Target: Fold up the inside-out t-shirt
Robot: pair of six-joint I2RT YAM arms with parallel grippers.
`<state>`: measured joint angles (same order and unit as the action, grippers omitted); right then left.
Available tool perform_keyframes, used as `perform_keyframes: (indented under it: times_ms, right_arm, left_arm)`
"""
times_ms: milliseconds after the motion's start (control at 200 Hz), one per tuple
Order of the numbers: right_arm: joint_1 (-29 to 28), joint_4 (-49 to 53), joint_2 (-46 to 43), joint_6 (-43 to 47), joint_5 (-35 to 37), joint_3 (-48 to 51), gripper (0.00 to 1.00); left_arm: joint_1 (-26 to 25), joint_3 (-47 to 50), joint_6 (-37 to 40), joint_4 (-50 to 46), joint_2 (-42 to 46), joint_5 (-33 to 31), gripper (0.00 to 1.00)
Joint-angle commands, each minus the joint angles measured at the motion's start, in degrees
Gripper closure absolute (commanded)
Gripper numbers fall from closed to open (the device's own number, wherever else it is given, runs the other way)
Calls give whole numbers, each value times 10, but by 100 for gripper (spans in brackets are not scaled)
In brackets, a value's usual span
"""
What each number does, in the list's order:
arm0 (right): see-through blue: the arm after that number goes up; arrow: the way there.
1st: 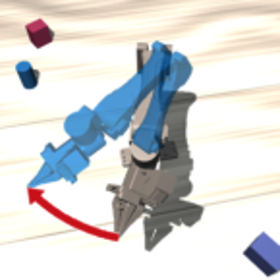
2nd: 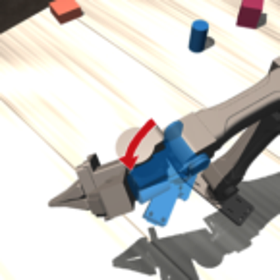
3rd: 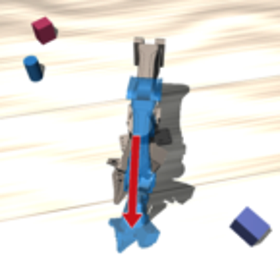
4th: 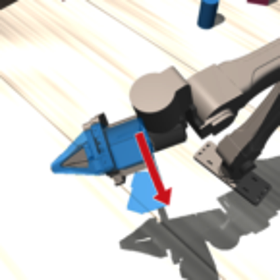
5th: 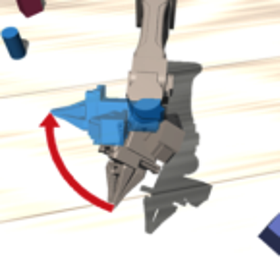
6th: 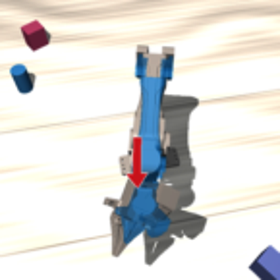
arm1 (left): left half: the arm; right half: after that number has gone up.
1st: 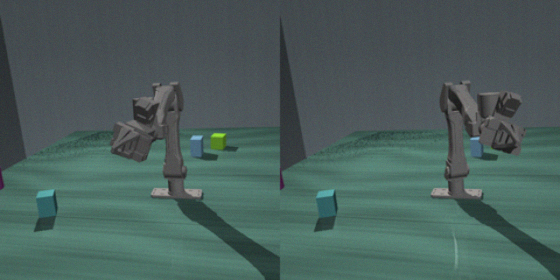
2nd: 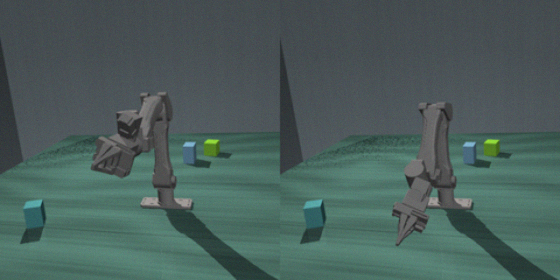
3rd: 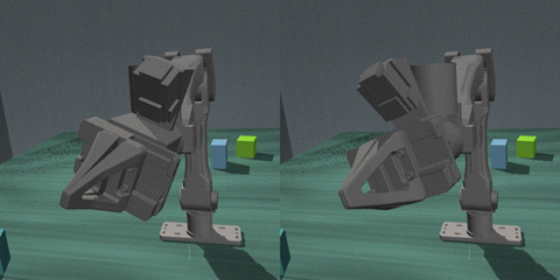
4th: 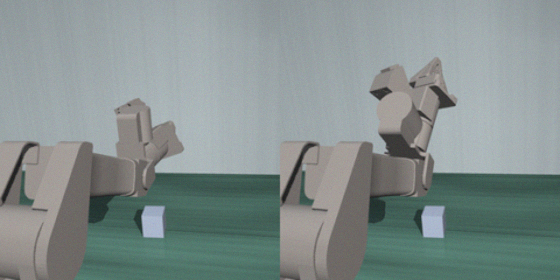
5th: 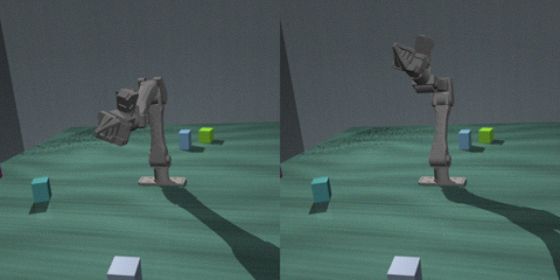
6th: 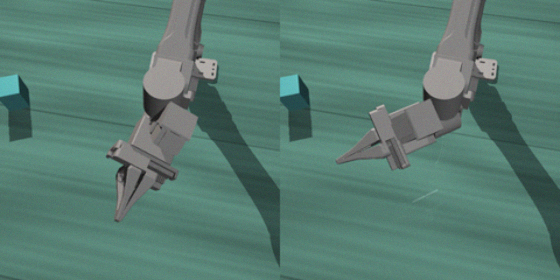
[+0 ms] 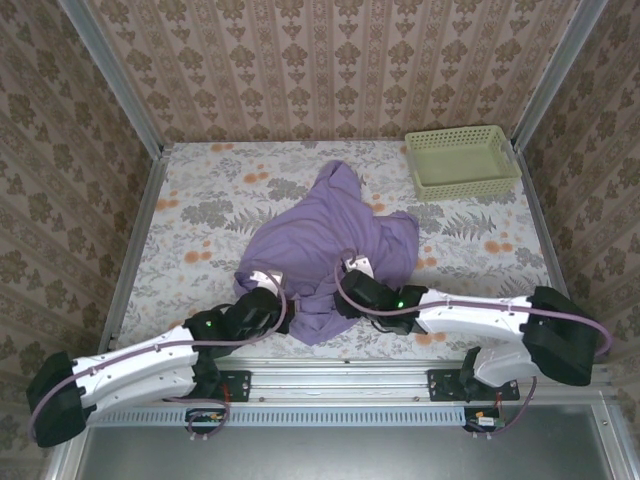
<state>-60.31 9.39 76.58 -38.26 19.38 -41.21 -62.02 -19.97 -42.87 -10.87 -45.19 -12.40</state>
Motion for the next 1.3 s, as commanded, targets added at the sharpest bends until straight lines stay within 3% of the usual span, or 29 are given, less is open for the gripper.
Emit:
perform_keyframes:
  times_ms: [0, 370, 550, 705, 895, 1050, 1195, 1295]
  right_arm:
    - [-7, 22, -10, 44, 12, -16, 56]
    - [-21, 41, 140, 22, 13, -93, 56]
    - [-15, 106, 181, 25, 71, -156, 75]
    - [-13, 117, 139, 48, 64, -152, 100]
    - [38, 76, 36, 41, -47, -90, 100]
    - [119, 22, 45, 22, -155, -65, 100]
    - [159, 19, 118, 46, -151, -115, 100]
    - [170, 44, 173, 71, -103, -159, 100]
  left_arm:
    - [-5, -18, 16, 30, -4, 13, 100]
    - [-5, -15, 11, 14, 16, -2, 100]
    - [-3, -27, 18, -5, 15, -9, 100]
    - [13, -38, 22, -37, 6, -22, 100]
    - [50, -40, 48, -42, -13, -20, 100]
    - [101, -51, 73, -20, -47, 9, 100]
    - [138, -66, 87, -15, -89, 18, 100]
    - [155, -71, 91, -7, -121, 40, 100]
